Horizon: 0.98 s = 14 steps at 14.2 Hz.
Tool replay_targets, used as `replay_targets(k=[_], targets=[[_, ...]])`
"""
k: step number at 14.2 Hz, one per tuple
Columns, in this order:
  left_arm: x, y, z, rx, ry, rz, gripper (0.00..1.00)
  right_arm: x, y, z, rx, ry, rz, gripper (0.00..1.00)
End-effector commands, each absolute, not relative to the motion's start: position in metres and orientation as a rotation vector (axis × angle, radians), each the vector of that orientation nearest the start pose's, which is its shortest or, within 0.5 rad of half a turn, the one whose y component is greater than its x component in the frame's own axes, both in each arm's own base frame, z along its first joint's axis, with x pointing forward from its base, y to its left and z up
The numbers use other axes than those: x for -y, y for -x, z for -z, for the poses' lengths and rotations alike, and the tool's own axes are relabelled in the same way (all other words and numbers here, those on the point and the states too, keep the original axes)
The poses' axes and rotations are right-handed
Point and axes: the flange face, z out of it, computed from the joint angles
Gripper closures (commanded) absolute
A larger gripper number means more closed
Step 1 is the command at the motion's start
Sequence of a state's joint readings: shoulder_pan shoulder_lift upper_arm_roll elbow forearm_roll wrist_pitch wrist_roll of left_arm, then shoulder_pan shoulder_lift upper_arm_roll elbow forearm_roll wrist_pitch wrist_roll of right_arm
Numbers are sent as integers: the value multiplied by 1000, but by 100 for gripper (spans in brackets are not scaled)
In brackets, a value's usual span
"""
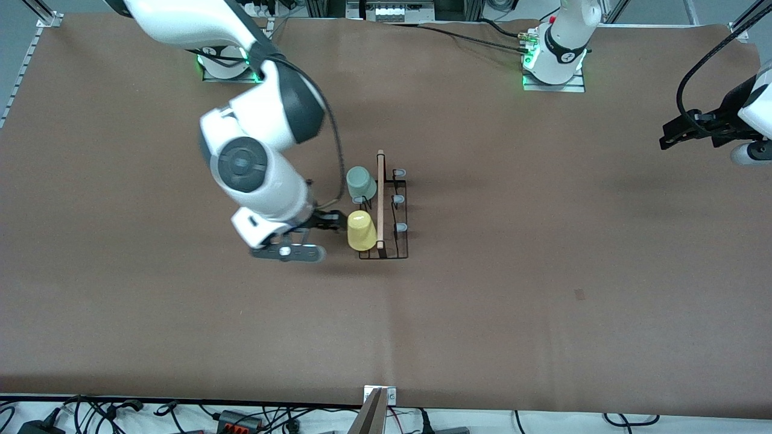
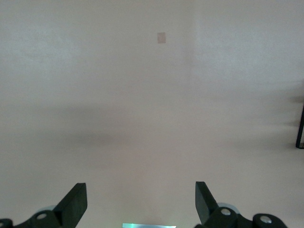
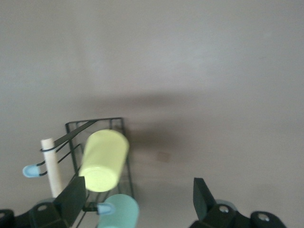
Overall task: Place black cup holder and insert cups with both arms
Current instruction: 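Open the right gripper and withdraw it from the rack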
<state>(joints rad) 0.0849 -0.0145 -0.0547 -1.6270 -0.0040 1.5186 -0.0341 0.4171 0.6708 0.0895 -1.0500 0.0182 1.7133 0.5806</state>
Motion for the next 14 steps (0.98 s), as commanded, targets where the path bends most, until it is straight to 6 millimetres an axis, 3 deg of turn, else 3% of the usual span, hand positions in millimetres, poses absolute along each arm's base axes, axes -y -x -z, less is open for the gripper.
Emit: replay_targets(k=[1,3,7,14], targets=[[-18,-543,-606,77,3149,-133,0,-267,-674,-473,-151,3085,-90,0],[-18,-543,-606,77,3149,-133,0,-219,-681,-490,-157,3090,-113,0],[-18,-543,-606,77,3149,-133,0,-149,-685,-528,-211,3126,-44,0],[-19,-543,-606,77,3147,-130,0,6,-659,-559,-95,3159,-19,0]])
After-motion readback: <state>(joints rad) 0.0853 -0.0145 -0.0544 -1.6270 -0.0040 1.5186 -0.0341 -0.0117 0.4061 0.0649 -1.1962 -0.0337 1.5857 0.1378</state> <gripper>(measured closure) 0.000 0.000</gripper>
